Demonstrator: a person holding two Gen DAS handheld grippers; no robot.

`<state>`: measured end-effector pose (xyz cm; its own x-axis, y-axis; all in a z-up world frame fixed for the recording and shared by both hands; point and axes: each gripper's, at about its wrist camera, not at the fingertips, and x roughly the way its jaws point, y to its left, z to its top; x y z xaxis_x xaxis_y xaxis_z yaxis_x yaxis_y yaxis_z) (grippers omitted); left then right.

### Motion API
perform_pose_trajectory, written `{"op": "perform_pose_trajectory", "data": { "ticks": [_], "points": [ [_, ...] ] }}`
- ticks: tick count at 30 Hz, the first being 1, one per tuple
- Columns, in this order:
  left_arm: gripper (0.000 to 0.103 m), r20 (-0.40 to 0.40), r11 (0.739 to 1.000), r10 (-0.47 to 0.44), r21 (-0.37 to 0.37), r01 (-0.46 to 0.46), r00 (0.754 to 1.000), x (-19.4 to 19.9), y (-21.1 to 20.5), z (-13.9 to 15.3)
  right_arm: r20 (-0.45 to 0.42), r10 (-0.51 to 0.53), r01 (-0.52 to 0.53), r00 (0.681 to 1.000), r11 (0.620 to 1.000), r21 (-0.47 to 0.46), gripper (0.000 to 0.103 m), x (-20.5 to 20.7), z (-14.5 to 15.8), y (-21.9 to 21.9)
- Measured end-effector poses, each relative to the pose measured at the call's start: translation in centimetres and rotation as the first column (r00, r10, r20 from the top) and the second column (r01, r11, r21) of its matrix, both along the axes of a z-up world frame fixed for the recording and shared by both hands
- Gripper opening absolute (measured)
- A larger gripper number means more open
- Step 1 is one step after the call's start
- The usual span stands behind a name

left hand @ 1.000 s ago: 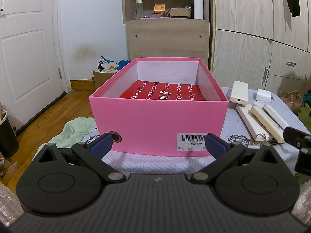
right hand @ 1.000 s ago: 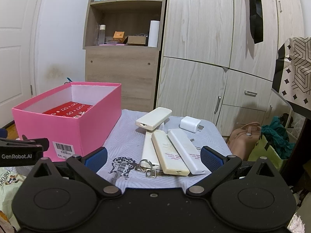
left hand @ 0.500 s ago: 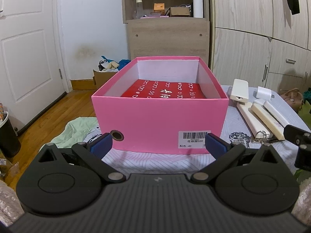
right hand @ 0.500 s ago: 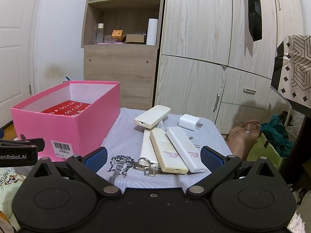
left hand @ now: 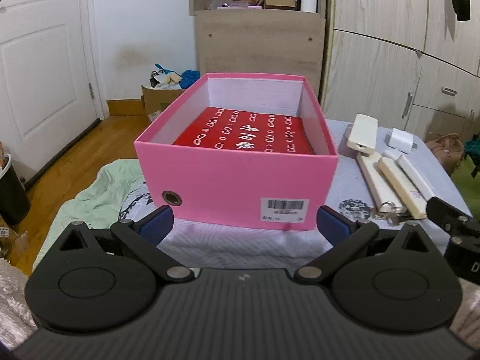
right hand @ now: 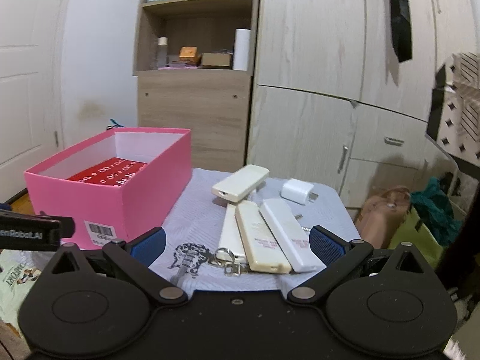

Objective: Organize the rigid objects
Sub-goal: 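Clamp the pink box side wall with the left tool while the right tool approaches the white items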

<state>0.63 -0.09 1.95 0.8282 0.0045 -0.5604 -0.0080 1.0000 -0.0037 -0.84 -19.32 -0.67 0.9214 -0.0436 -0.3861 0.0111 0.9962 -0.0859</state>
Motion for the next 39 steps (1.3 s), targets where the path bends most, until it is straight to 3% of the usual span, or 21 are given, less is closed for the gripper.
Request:
{"op": "perform_pose_trajectory", "data": {
  "ticks": [4, 9, 19, 24, 27, 31, 35, 39],
  "points": [
    [0.103, -0.029, 0.995, -0.098, 0.02, 0.099, 0.995, 0.2, -0.4, 2.1, -0.005, 0.058, -0.058, 0.998, 0.998, -0.004, 0.103, 0.5, 1.3, -0.2],
    [0.103, -0.118, 0.969, -0.244, 0.008, 0.246, 0.963, 1.8, -0.2, 5.3, 0.018, 0.142, -0.142, 0.99, 0.99, -0.02, 0.103, 1.3, 3.8, -0.1],
    [0.102, -0.183, 0.942, -0.323, 0.028, 0.333, 0.929, 8.2, 0.8, 10.1, -0.101, 0.315, -0.321, 0.944, 0.946, -0.047, 0.103, 5.0, 6.9, 0.0],
    [0.1, -0.183, 0.934, -0.338, 0.052, 0.353, 0.923, 13.0, 2.1, 10.3, -0.137, 0.401, -0.404, 0.906, 0.915, 0.003, 0.103, 9.6, 9.1, -1.0],
    [0.099, -0.186, 0.943, -0.303, 0.087, 0.322, 0.935, 15.5, 3.4, 9.5, -0.182, 0.452, -0.446, 0.873, 0.892, 0.078, 0.103, 13.0, 9.8, -1.7],
    [0.099, -0.201, 0.955, -0.275, 0.056, 0.291, 0.94, 18.6, 5.8, 7.8, -0.273, 0.473, -0.436, 0.838, 0.88, 0.186, 0.102, 17.3, 8.8, -2.6],
    [0.099, -0.227, 0.953, -0.281, 0.045, 0.298, 0.932, 20.3, 7.8, 6.1, -0.345, 0.416, -0.337, 0.841, 0.903, 0.267, 0.089, 19.3, 4.8, -4.5],
    [0.099, -0.255, 0.943, -0.302, 0.059, 0.326, 0.919, 21.5, 8.4, 4.2, -0.407, 0.355, -0.261, 0.841, 0.927, 0.27, 0.085, 19.6, 1.7, -7.0]
  ]
}}
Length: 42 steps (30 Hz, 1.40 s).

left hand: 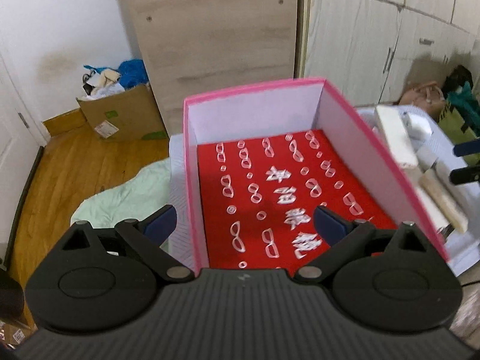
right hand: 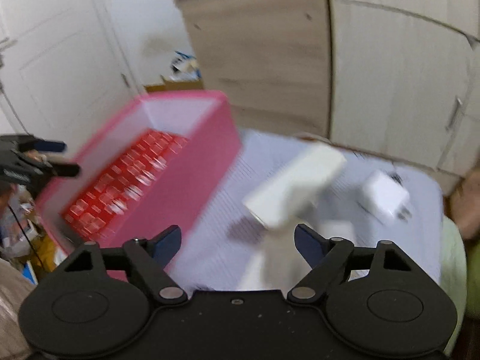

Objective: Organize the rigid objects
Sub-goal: 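Clamp the pink box side wall with the left tool while the right tool approaches the white items, then grasp a white remote control with the right tool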

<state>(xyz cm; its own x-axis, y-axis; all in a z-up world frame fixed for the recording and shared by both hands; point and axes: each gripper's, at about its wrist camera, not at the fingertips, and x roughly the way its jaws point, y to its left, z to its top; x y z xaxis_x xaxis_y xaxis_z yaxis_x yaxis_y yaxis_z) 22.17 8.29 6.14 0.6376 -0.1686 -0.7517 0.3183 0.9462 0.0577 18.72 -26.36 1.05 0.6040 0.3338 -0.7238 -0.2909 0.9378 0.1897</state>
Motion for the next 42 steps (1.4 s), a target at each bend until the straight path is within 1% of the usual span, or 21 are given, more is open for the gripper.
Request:
{"op": "perform_pose_trajectory", "data": {
  "ticks": [4, 5, 6, 7, 9, 11, 14, 16, 18, 19, 20, 21, 23, 24, 26, 27, 30, 33, 35, 38, 42],
  "points": [
    [0.099, -0.049, 0.999, 0.031, 0.021, -0.031, 0.998, 1.3, 0.3, -1.6, -0.036, -0.054, 0.055, 0.998, 0.998, 0.023, 0.083, -0.4, -1.6, -2.7],
    [0.097, -0.056, 0.997, 0.068, 0.041, -0.066, 0.996, 1.7, 0.4, -2.0, -0.037, -0.063, 0.064, 0.997, 0.998, 0.021, 0.083, -0.8, -1.9, -3.3],
    [0.094, -0.06, 0.994, 0.099, 0.06, -0.096, 0.993, 2.0, 0.4, -2.3, -0.04, -0.078, 0.079, 0.996, 0.997, 0.027, 0.083, -1.2, -2.3, -4.0],
    [0.088, -0.063, 0.992, 0.108, 0.069, -0.103, 0.992, 2.3, 0.5, -2.5, -0.047, -0.092, 0.094, 0.995, 0.995, 0.041, 0.083, -1.5, -2.6, -4.7],
    [0.078, -0.075, 0.991, 0.12, 0.063, -0.116, 0.99, 2.7, 0.8, -2.6, -0.055, -0.112, 0.115, 0.992, 0.991, 0.072, 0.083, -2.2, -3.1, -5.9],
    [0.06, -0.08, 0.985, 0.154, 0.087, -0.147, 0.985, 2.9, 1.1, -2.9, -0.059, -0.118, 0.123, 0.991, 0.988, 0.091, 0.083, -2.3, -3.3, -6.9],
    [0.059, -0.099, 0.973, 0.202, 0.133, -0.189, 0.974, 3.3, 1.6, -3.8, -0.087, -0.105, 0.114, 0.991, 0.988, 0.106, 0.083, -1.8, -3.9, -7.6],
    [0.056, -0.119, 0.968, 0.234, 0.116, -0.221, 0.965, 3.6, 2.4, -4.0, -0.115, -0.108, 0.118, 0.987, 0.989, 0.091, 0.083, -1.3, -4.7, -7.6],
    [0.038, -0.121, 0.966, 0.255, 0.084, -0.246, 0.959, 3.6, 3.1, -3.5, -0.132, -0.126, 0.136, 0.983, 0.988, 0.07, 0.083, -1.0, -5.2, -7.8],
    [0.027, -0.12, 0.967, 0.253, 0.069, -0.246, 0.96, 3.4, 3.3, -3.2, -0.14, -0.13, 0.141, 0.982, 0.987, 0.074, 0.083, -0.9, -5.5, -8.0],
    [0.019, -0.128, 0.969, 0.246, 0.035, -0.244, 0.961, 3.5, 3.6, -3.0, -0.155, -0.132, 0.147, 0.979, 0.985, 0.085, 0.083, -0.7, -5.8, -8.3],
    [0.016, -0.136, 0.971, 0.239, 0.005, -0.24, 0.961, 3.4, 3.8, -2.9, -0.166, -0.133, 0.15, 0.977, 0.984, 0.095, 0.083, -0.8, -6.1, -8.5],
    [0.005, -0.15, 0.972, 0.227, -0.017, -0.232, 0.962, 3.4, 3.8, -2.8, -0.181, -0.126, 0.152, 0.975, 0.979, 0.136, 0.082, -0.6, -6.6, -9.1],
    [0.004, -0.152, 0.973, 0.223, -0.019, -0.229, 0.963, 3.4, 3.7, -2.8, -0.175, -0.122, 0.149, 0.977, 0.978, 0.147, 0.081, -0.5, -6.8, -9.2],
    [0.003, -0.144, 0.974, 0.221, -0.009, -0.225, 0.965, 3.5, 3.3, -2.9, -0.173, -0.116, 0.149, 0.978, 0.971, 0.187, 0.066, -0.5, -6.8, -9.5],
    [0.003, -0.141, 0.974, 0.224, 0.001, -0.226, 0.964, 3.6, 3.2, -3.0, -0.179, -0.118, 0.154, 0.977, 0.967, 0.204, 0.065, -0.4, -6.9, -9.7],
    [0.003, -0.164, 0.97, 0.243, 0.011, -0.244, 0.956, 3.9, 2.8, -3.6, -0.158, -0.136, 0.166, 0.978, 0.966, 0.199, 0.064, -0.4, -6.9, -9.7],
    [0.003, -0.156, 0.967, 0.253, 0.009, -0.254, 0.955, 4.1, 2.7, -3.5, -0.135, -0.157, 0.182, 0.978, 0.962, 0.202, 0.063, -0.3, -6.5, -9.5],
    [0.003, -0.151, 0.966, 0.257, 0.0, -0.26, 0.955, 4.1, 2.7, -3.3, -0.126, -0.163, 0.19, 0.978, 0.951, 0.243, 0.063, 0.0, -6.1, -9.8],
    [0.003, -0.153, 0.964, 0.263, -0.007, -0.268, 0.952, 4.1, 2.7, -3.2, -0.118, -0.178, 0.208, 0.977, 0.921, 0.33, 0.063, 0.1, -5.3, -10.2],
    [0.003, -0.153, 0.961, 0.271, -0.018, -0.277, 0.95, 4.2, 2.6, -3.1, -0.082, -0.185, 0.203, 0.979, 0.898, 0.391, 0.063, 0.0, -4.0, -9.9]
  ]
}}
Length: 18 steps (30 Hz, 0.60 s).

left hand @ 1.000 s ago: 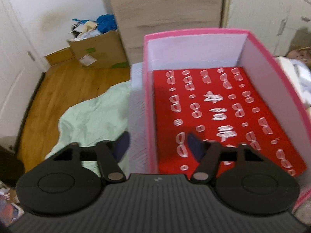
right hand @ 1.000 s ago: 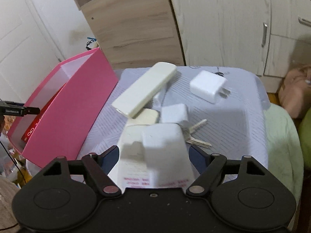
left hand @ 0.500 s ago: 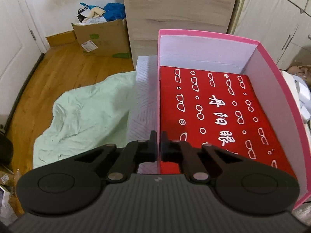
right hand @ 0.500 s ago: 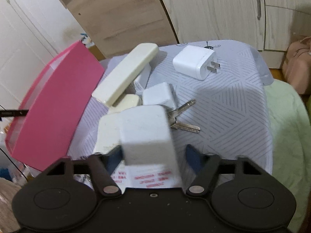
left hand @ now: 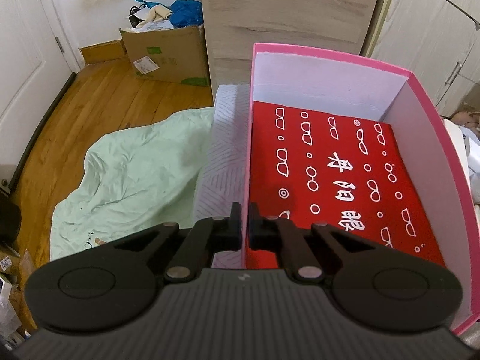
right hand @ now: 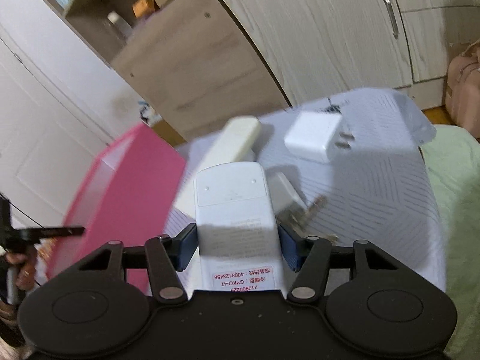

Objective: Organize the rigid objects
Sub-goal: 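Grasp a white remote control with the right tool, then carry the white remote into the pink box and open the right tool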

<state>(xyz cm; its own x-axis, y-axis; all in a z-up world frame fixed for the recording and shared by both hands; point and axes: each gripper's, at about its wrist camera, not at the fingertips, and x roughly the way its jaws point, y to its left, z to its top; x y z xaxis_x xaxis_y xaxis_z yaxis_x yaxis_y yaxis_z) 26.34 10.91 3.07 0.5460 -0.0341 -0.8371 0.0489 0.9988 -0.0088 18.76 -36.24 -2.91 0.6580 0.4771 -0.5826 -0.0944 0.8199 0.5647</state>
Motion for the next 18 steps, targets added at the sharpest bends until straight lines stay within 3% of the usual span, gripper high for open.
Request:
{"op": "perform_pose_trajectory", "data": {
  "ticks": [5, 10, 15, 18],
  "points": [
    [0.003, 0.004, 1.0, -0.001, -0.008, 0.001, 1.0, 0.0, -0.2, 0.1, 0.036, 0.066, -0.069, 0.997, 0.993, 0.093, 0.063, 0.7, 2.4, 2.2],
    [0.003, 0.004, 1.0, -0.012, -0.001, 0.012, 1.0, 0.0, -0.3, 0.1, 0.062, 0.243, -0.251, 0.968, 0.954, 0.166, 0.063, 2.3, 7.0, 8.5],
    [0.003, -0.004, 1.0, 0.001, -0.026, -0.002, 1.0, -0.1, 0.1, 0.0, -0.09, 0.417, -0.377, 0.904, 0.88, 0.291, 0.063, 5.8, 8.1, 17.2],
    [0.004, -0.009, 0.998, 0.012, -0.058, -0.013, 1.0, 0.0, 0.5, 0.1, -0.19, 0.455, -0.404, 0.87, 0.879, 0.253, 0.063, 7.3, 6.8, 21.9]
  ]
}}
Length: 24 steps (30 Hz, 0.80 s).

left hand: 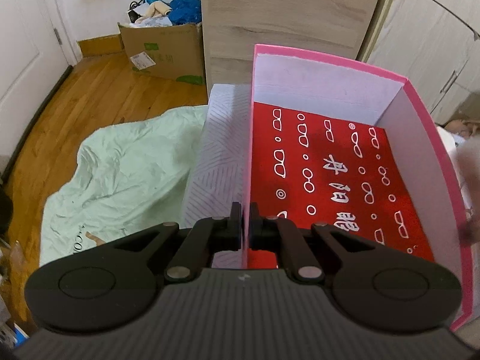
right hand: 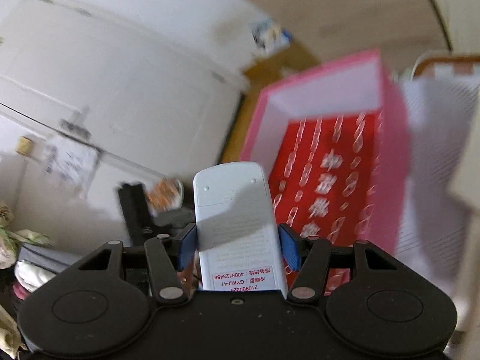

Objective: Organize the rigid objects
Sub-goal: 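Carry the white remote into the pink box and open the right tool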

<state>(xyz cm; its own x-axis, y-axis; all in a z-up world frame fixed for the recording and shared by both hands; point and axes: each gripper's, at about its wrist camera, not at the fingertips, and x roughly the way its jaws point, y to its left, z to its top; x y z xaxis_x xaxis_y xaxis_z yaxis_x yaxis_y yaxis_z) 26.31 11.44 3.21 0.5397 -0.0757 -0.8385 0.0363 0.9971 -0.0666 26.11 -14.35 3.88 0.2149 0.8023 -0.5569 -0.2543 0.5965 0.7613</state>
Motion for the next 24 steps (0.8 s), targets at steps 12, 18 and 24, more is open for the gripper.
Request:
{"op": "perform_pose_trajectory", "data": {
  "ticks": [12, 18, 24],
  "points": [
    [0.006, -0.007, 0.999, 0.001, -0.049, -0.001, 1.0, -0.1, 0.4, 0.0, -0.089, 0.058, -0.083, 0.994, 0.947, -0.309, 0.063, 1.4, -6.8, 7.4],
    [0.006, -0.022, 0.997, 0.009, -0.079, -0.011, 1.0, 0.1, 1.0, -0.2, -0.167, -0.066, 0.009, 0.984, 0.946, -0.325, 0.064, 2.1, -7.7, 7.4],
    [0.006, -0.019, 0.997, 0.012, -0.073, -0.013, 1.0, 0.0, 0.7, -0.1, -0.321, -0.241, 0.177, 0.916, 0.96, -0.215, 0.063, 3.5, -8.5, 5.1]
  ]
}}
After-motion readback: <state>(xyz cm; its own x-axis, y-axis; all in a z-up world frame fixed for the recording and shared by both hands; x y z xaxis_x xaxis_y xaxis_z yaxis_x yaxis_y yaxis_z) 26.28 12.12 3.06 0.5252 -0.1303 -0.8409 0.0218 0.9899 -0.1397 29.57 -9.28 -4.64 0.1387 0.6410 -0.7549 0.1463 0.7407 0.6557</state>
